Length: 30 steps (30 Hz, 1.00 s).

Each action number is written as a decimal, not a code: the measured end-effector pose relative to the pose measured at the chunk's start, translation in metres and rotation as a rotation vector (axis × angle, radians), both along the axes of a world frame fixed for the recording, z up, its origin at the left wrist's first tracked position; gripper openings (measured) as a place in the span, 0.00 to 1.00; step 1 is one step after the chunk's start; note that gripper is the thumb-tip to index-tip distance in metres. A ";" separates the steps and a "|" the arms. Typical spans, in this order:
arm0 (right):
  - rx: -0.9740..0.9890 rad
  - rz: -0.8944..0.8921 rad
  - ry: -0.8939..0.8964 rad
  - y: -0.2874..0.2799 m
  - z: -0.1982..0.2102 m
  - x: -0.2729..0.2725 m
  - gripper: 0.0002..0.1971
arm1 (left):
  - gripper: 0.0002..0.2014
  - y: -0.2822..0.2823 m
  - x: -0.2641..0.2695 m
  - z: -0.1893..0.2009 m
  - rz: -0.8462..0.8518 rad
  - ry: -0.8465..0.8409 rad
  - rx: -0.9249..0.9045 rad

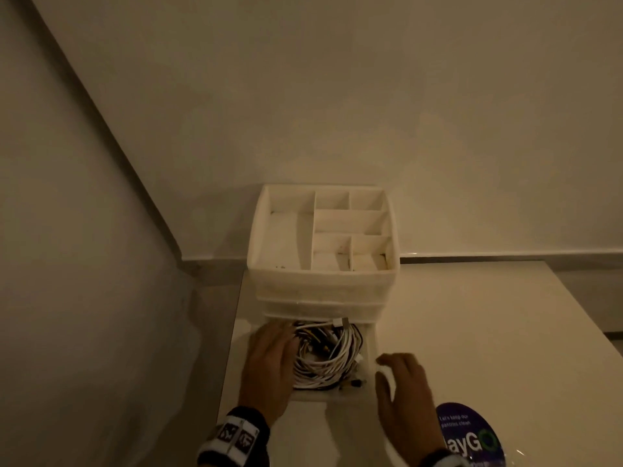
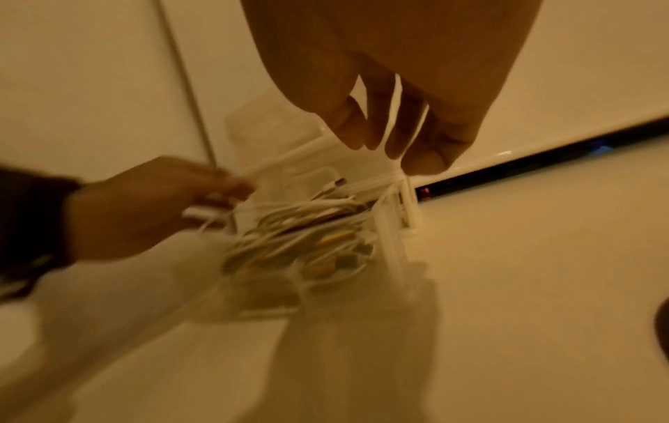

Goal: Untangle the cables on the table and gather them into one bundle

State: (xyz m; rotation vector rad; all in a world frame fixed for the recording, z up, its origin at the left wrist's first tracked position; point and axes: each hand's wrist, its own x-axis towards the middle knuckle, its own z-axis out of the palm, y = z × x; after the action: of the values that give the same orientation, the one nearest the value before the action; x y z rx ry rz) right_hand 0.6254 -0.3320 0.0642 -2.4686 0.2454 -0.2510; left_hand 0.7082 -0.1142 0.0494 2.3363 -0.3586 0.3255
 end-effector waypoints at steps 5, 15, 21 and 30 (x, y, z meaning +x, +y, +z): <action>0.390 -0.267 0.270 -0.024 0.006 0.050 0.22 | 0.07 0.035 0.035 0.003 0.293 0.314 -0.349; 0.639 -0.335 0.458 0.005 -0.005 0.104 0.59 | 0.51 0.021 0.056 -0.008 0.040 0.773 -0.549; 0.609 -0.405 0.421 0.015 -0.015 0.105 0.61 | 0.59 0.019 0.064 -0.024 0.151 0.725 -0.450; 0.626 -0.429 0.474 0.013 -0.019 0.110 0.60 | 0.53 0.016 0.066 -0.034 0.190 0.732 -0.402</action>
State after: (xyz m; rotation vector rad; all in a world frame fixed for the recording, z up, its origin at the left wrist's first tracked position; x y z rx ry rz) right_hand 0.7353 -0.3190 0.0452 -1.7956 0.9091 0.2182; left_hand 0.7747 -0.0979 0.0151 1.9253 0.2657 -0.3469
